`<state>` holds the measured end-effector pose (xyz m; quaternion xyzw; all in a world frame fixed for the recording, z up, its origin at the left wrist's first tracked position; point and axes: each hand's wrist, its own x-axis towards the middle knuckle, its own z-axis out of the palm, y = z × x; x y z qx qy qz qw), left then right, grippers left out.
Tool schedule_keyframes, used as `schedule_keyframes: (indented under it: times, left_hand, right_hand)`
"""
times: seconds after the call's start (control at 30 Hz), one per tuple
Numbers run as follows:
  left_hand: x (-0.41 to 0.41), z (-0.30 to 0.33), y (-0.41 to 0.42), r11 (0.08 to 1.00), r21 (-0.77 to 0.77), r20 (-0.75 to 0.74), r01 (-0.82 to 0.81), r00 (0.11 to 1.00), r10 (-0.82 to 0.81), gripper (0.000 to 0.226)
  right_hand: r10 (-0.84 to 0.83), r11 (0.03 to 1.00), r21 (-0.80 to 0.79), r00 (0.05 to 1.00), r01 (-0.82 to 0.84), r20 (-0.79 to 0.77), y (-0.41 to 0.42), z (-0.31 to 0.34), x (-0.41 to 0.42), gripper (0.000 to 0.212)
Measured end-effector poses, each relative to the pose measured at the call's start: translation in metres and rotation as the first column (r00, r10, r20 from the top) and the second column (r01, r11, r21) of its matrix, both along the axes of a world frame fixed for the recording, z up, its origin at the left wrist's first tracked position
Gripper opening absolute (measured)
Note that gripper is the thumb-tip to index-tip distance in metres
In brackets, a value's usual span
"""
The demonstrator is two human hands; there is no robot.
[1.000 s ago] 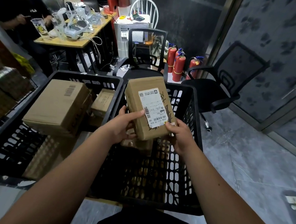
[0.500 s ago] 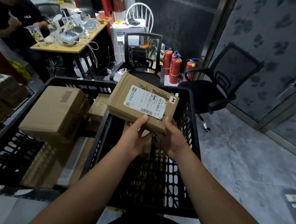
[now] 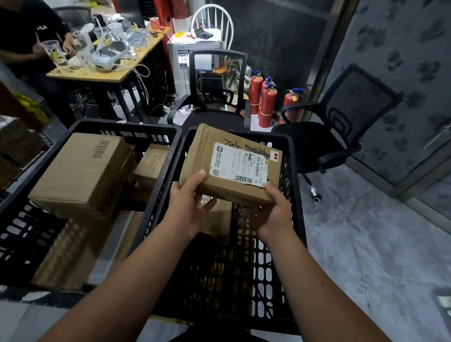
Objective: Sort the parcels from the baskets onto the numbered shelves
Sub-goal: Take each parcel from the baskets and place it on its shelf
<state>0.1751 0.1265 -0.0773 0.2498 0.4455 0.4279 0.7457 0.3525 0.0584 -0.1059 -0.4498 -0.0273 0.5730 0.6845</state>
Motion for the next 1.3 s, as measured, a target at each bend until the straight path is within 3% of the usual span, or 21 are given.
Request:
schedule_keyframes:
  times: [0.1, 0.27, 0.43, 0.57, 0.67, 0.8, 0.9, 1.03, 1.2, 1.3]
  left_hand:
    - [0.006, -0.009, -0.011, 0.997, -0.028, 0.027, -0.065, 0.997, 0.066, 0.137]
    - [0.009, -0.026, -0.039, 1.0, -0.015, -0.04, -0.016, 0.999, 0.015, 0.117]
    - [0.012, -0.03, -0.054, 0.993, 0.004, -0.063, 0.121, 0.991, -0.12, 0.094]
    - [-0.001, -0.021, -0.051, 0.959, -0.016, -0.15, 0.282, 0.948, -0.281, 0.082]
    - [-0.013, -0.013, -0.038, 0.956, -0.027, -0.198, 0.292, 0.936, -0.292, 0.061]
    - [-0.026, -0.003, -0.015, 0.975, -0.03, -0.228, 0.22, 0.948, -0.221, 0.123]
    - [-0.032, 0.004, -0.007, 0.943, 0.056, -0.311, 0.329, 0.903, -0.297, 0.106]
    - [-0.034, 0.0, -0.005, 0.856, 0.003, -0.275, 0.517, 0.823, -0.496, 0.106]
    - [-0.029, -0.012, -0.012, 0.879, 0.036, -0.218, 0.476, 0.862, -0.458, 0.108]
    - [-0.029, -0.018, -0.013, 0.901, 0.053, -0.179, 0.431, 0.891, -0.416, 0.109]
  right_hand:
    - [-0.061, 0.997, 0.031, 0.995, 0.064, -0.085, 0.004, 0.006, -0.005, 0.029]
    - [-0.019, 0.991, 0.124, 0.987, 0.04, -0.161, 0.012, 0.015, -0.014, 0.041]
    - [0.128, 0.982, 0.151, 0.989, -0.115, -0.075, 0.022, 0.008, -0.032, 0.062]
    - [0.202, 0.969, 0.147, 0.979, -0.201, 0.006, 0.02, 0.005, -0.028, 0.065]
    - [0.197, 0.969, 0.137, 0.978, -0.205, 0.069, 0.016, 0.003, -0.02, 0.058]
    - [0.218, 0.967, 0.106, 0.968, -0.231, 0.121, 0.013, 0.002, -0.008, 0.064]
    - [0.288, 0.952, 0.057, 0.944, -0.301, 0.163, 0.012, 0.004, 0.002, 0.064]
    - [0.387, 0.914, 0.079, 0.913, -0.399, 0.133, 0.009, 0.009, 0.009, 0.059]
    - [0.378, 0.922, 0.02, 0.908, -0.387, 0.181, 0.006, 0.025, 0.015, 0.036]
    - [0.33, 0.938, 0.035, 0.921, -0.344, 0.208, 0.007, 0.024, 0.014, 0.041]
